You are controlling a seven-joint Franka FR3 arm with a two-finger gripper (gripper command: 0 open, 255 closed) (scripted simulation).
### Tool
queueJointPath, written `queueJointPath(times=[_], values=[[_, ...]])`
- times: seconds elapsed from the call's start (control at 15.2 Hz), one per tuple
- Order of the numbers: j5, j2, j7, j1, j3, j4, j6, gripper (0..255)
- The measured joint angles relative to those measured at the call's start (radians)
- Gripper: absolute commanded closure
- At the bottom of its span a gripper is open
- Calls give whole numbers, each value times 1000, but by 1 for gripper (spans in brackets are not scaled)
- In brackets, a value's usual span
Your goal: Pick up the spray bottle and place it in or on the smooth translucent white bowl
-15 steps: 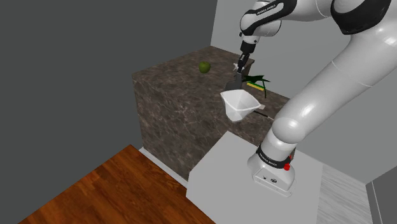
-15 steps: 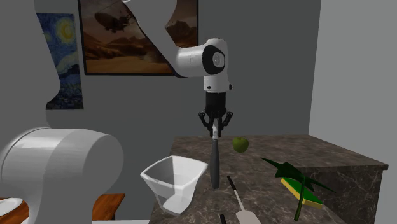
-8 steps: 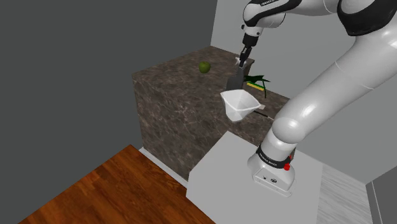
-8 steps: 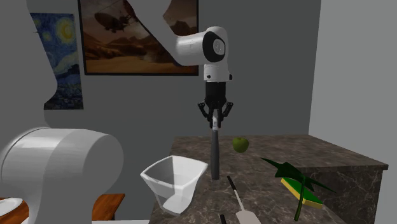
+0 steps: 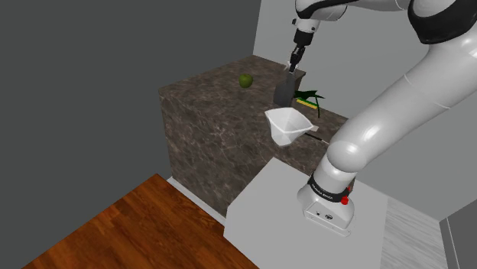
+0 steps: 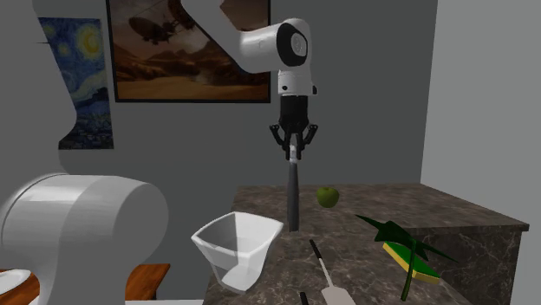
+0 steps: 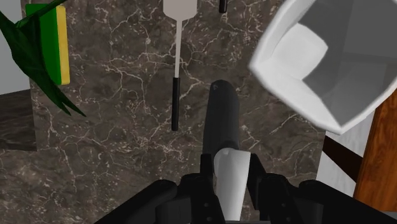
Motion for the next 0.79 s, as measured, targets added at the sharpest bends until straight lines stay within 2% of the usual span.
queueJointPath(times=[0.79], values=[[9,-2,-3,7,17,160,-162,255]])
